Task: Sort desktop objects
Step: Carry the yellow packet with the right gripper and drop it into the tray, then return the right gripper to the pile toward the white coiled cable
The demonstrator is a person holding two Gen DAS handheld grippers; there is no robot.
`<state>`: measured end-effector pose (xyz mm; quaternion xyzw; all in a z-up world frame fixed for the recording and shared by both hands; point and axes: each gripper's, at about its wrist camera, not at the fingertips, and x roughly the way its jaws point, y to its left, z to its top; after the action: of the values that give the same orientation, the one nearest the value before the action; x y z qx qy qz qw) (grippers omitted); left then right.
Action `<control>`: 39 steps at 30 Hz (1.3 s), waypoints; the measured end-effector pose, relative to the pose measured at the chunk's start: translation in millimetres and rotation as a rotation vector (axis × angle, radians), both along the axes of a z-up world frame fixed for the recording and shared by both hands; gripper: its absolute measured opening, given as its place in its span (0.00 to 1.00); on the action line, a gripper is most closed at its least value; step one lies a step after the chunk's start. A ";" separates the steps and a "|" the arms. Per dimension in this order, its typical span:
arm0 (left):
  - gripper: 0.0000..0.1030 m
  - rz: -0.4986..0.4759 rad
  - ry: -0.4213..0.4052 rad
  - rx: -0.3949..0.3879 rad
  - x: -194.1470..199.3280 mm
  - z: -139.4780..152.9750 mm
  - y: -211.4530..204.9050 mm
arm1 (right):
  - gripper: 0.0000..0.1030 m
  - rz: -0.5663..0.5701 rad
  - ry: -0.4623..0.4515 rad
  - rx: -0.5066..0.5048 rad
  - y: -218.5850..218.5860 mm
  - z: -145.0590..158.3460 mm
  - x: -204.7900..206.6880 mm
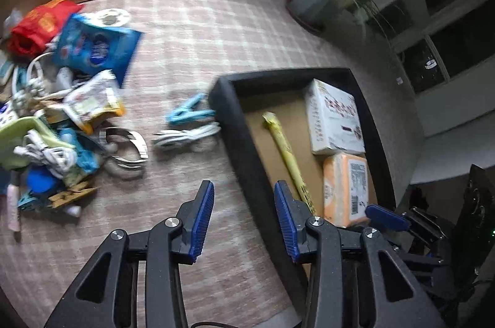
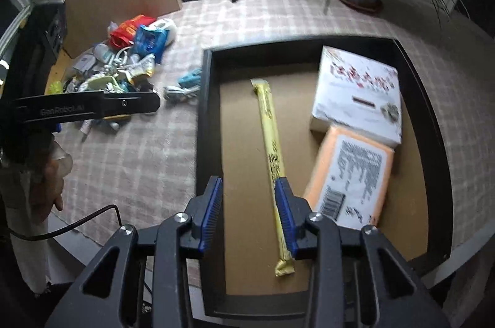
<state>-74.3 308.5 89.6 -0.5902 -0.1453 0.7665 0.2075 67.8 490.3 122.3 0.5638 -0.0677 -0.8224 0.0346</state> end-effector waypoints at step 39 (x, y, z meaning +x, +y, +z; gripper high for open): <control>0.34 0.376 -0.126 -0.010 -56.7 -82.4 -207.5 | 0.24 0.480 -0.167 -0.068 -251.0 -74.7 -217.7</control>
<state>-130.9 101.0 7.1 -0.6006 -0.2619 0.7539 0.0483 -149.9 239.3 47.6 0.6283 0.0375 -0.7384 0.2421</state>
